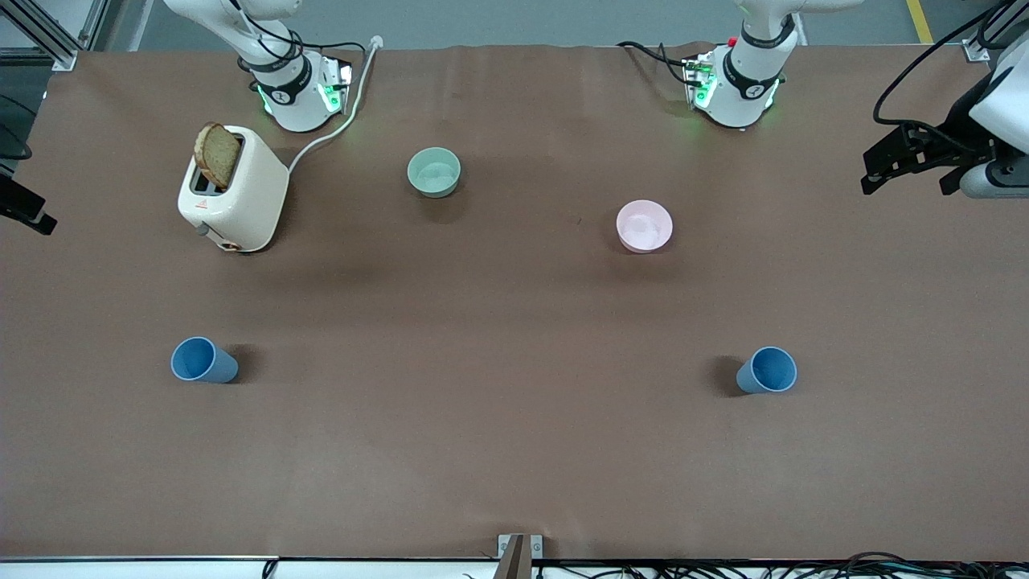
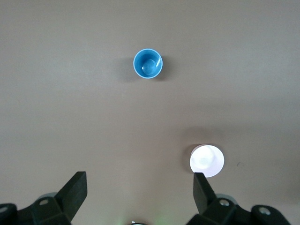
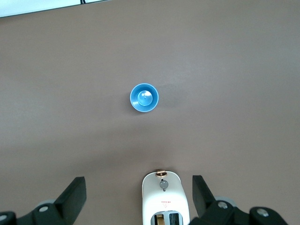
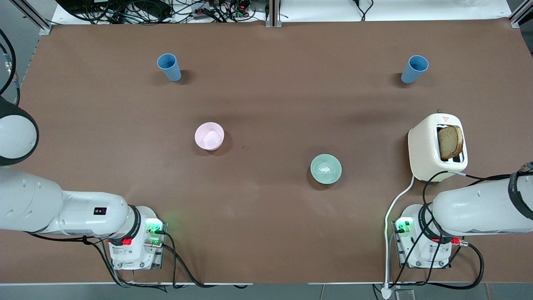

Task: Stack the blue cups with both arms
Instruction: 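Lower the right and left grippers toward the two blue cups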

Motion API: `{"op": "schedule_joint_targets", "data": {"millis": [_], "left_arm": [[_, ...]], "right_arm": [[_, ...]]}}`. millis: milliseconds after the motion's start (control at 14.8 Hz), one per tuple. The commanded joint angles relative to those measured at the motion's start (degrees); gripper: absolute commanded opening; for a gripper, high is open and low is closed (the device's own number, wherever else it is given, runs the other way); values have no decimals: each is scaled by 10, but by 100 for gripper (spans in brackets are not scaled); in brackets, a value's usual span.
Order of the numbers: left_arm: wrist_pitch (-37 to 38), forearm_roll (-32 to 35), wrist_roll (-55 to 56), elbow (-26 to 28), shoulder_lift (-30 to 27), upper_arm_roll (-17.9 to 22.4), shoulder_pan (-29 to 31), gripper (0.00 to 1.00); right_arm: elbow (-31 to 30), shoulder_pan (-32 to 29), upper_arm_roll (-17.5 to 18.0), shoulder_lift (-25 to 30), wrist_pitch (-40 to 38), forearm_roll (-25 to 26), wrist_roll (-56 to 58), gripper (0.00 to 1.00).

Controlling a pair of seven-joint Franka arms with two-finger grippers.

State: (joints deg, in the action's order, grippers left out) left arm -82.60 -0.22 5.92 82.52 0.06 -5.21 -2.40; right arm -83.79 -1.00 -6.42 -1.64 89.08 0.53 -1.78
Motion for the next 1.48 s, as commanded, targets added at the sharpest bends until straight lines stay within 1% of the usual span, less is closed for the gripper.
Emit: {"op": "schedule_joint_targets", "data": {"millis": [0,202,337,472,540,675,742,877,1012,1080,1147,1215,1282,1350,1417], "left_arm": [[7,5,-1,4,-11,-6,8,100],[7,11,-1,-5,-6,-5,11,100],[4,9,-8,-14,20,-1,12,100],[-36,11,-10,-13,48,-2,11,100],[-74,13,-10,-4,56,-2,11,100],[-128,13,-10,21,89,-2,11,100],[-163,13,-11,39,105,-2,11,100],[-269,25,-17,90,136,-2,12,100],[-345,57,-20,123,175,-2,13,100],[-378,64,-21,141,186,-3,24,100],[-416,64,-23,162,197,-5,38,100],[-457,64,-23,187,204,-6,40,100],[-491,64,-22,207,211,-5,42,100],[-510,63,-22,215,225,-5,43,99],[-513,63,-22,215,237,-5,43,95]], "right_arm": [[-14,4,-2,13,-1,11,2,100],[-14,4,-2,13,-1,11,2,100],[-14,4,-2,13,-1,11,2,100],[-14,5,-2,13,0,11,2,100],[-14,5,-3,12,0,11,2,100],[-22,4,-2,-1,8,11,3,100],[-29,5,-2,-15,19,11,4,100],[-46,3,-2,-55,65,11,5,100],[-89,2,-2,-92,151,11,12,100],[-104,0,-3,-111,190,11,26,100],[-112,-14,-2,-136,222,11,49,100],[-113,-28,0,-164,251,11,72,100],[-112,-34,-1,-188,278,5,87,100],[-113,-35,-1,-207,292,-1,88,100],[-113,-36,-1,-228,301,-5,88,100]]}}
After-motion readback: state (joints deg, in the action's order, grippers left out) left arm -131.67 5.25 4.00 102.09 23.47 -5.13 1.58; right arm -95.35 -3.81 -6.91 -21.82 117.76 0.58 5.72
